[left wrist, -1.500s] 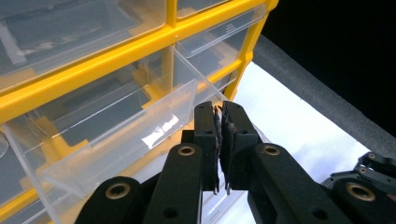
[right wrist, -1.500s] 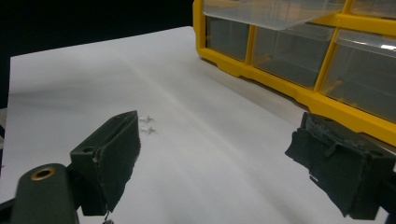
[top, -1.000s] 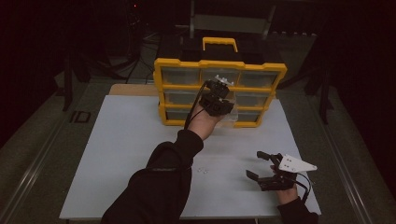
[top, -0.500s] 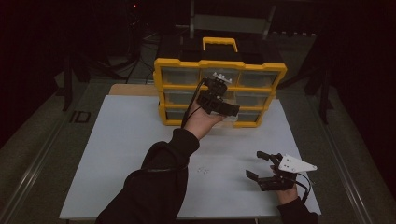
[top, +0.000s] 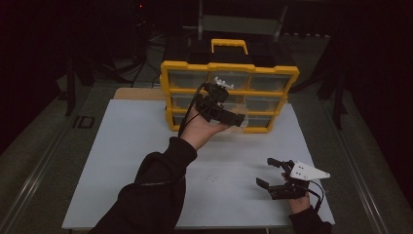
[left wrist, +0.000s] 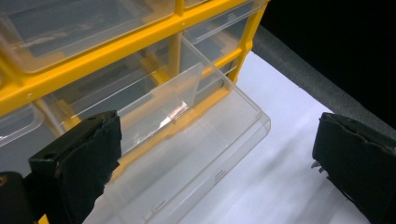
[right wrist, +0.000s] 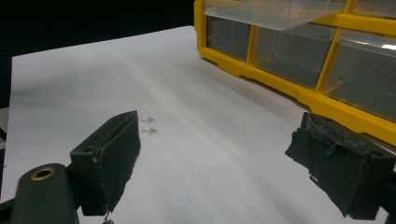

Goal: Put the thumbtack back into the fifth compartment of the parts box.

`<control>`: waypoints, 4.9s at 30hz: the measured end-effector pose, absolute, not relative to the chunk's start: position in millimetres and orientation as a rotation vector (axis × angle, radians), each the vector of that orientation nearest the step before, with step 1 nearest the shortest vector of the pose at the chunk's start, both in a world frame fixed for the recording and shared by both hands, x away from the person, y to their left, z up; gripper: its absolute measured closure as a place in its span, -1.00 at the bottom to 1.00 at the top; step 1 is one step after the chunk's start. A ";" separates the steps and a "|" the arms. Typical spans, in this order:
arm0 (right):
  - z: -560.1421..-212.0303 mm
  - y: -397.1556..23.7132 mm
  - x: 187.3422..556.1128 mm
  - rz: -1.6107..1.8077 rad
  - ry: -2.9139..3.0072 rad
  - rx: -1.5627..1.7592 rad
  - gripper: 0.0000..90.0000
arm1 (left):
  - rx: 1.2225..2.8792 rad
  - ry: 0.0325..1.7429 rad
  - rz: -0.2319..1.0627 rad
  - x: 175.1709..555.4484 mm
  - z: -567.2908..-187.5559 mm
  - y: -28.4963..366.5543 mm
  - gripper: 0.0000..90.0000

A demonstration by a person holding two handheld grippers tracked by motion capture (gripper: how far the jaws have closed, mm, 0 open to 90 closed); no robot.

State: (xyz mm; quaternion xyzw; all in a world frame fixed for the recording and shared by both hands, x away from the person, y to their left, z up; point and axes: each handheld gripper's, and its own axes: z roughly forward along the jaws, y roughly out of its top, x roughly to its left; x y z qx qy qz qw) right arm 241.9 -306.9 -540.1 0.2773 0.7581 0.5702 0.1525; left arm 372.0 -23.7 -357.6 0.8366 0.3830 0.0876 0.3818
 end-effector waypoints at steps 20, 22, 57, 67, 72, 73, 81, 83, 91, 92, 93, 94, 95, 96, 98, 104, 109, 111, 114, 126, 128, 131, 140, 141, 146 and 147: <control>-540.6 -304.6 242.1 1.637 2.183 0.795 -0.70 | 2.145 0.898 0.190 341.9 -359.4 10.3 -0.99; -540.6 -304.4 242.2 1.637 2.185 0.794 -0.70 | 2.147 0.895 0.195 338.7 -360.8 13.6 -0.98; -540.0 -303.4 241.9 1.631 2.187 0.789 -0.70 | 2.143 0.742 0.060 297.7 -443.4 40.2 -0.98; -539.3 -303.5 241.6 1.633 2.187 0.785 -0.70 | 2.161 0.699 0.030 291.3 -475.4 37.1 -0.89; -539.9 -303.7 241.9 1.633 2.187 0.789 -0.70 | 2.183 0.704 0.044 290.0 -489.5 39.2 -0.74; -539.9 -303.6 241.9 1.633 2.188 0.788 -0.70 | 2.185 0.704 0.047 289.7 -492.4 39.8 -0.71; -540.1 -303.6 241.8 1.633 2.190 0.788 -0.70 | 2.214 0.713 0.026 289.5 -512.7 43.5 -0.43; -540.5 -303.6 242.0 1.632 2.193 0.792 -0.70 | 2.223 0.718 0.028 289.9 -516.2 44.3 -0.36; -540.3 -303.2 241.8 1.630 2.196 0.790 -0.70 | 2.253 0.725 0.019 290.8 -531.0 45.3 -0.01; -540.3 -303.3 241.9 1.631 2.196 0.790 -0.70 | 2.251 0.728 0.009 290.6 -533.1 45.1 0.05; -540.5 -303.2 242.0 1.630 2.196 0.789 -0.70 | 2.262 0.730 0.009 290.8 -534.8 44.8 0.09; -540.5 -303.2 242.0 1.631 2.196 0.792 -0.70 | 2.264 0.728 0.005 290.8 -536.9 44.5 0.16; -540.6 -303.1 242.0 1.632 2.197 0.791 -0.70 | 2.274 0.727 0.005 290.6 -538.6 44.2 0.20; -540.6 -303.0 242.1 1.629 2.198 0.788 -0.70 | 2.282 0.728 0.009 290.5 -540.5 43.6 0.24; -540.6 -303.0 242.1 1.629 2.198 0.788 -0.70 | 2.285 0.729 0.011 290.1 -542.4 42.7 0.31; -540.6 -302.8 242.0 1.629 2.199 0.788 -0.70 | 2.320 0.735 0.042 289.6 -553.0 39.3 0.47; -541.0 -302.7 242.4 1.628 2.201 0.787 -0.70 | 2.345 0.721 0.062 288.4 -559.1 36.4 0.59; -541.1 -302.7 242.4 1.627 2.202 0.788 -0.70 | 2.344 0.726 0.078 288.5 -559.5 35.5 0.67; -541.2 -302.5 242.5 1.626 2.202 0.785 -0.70 | 2.350 0.720 0.104 287.2 -559.7 33.0 0.75; -540.7 -302.4 242.1 1.629 2.202 0.786 -0.70 | 2.355 0.709 0.078 290.5 -558.6 34.6 0.88; -540.6 -302.6 242.3 1.629 2.201 0.788 -0.70 | 2.347 0.709 0.073 291.8 -555.0 36.5 0.88; -540.8 -302.6 242.3 1.629 2.200 0.789 -0.70 | 2.330 0.703 0.076 292.9 -546.5 39.0 0.88; -539.8 -302.4 242.0 1.630 2.198 0.785 -0.70 | 2.277 0.667 0.085 293.2 -513.7 43.3 0.88; -539.8 -302.4 242.1 1.628 2.197 0.786 -0.70 | 2.276 0.667 0.086 293.4 -510.8 43.6 0.88; -540.0 -302.6 242.3 1.627 2.198 0.784 -0.70 | 2.264 0.640 0.094 294.5 -494.6 45.0 0.88; -539.9 -302.7 242.3 1.629 2.197 0.786 -0.70 | 2.245 0.635 0.098 295.2 -486.8 45.9 0.88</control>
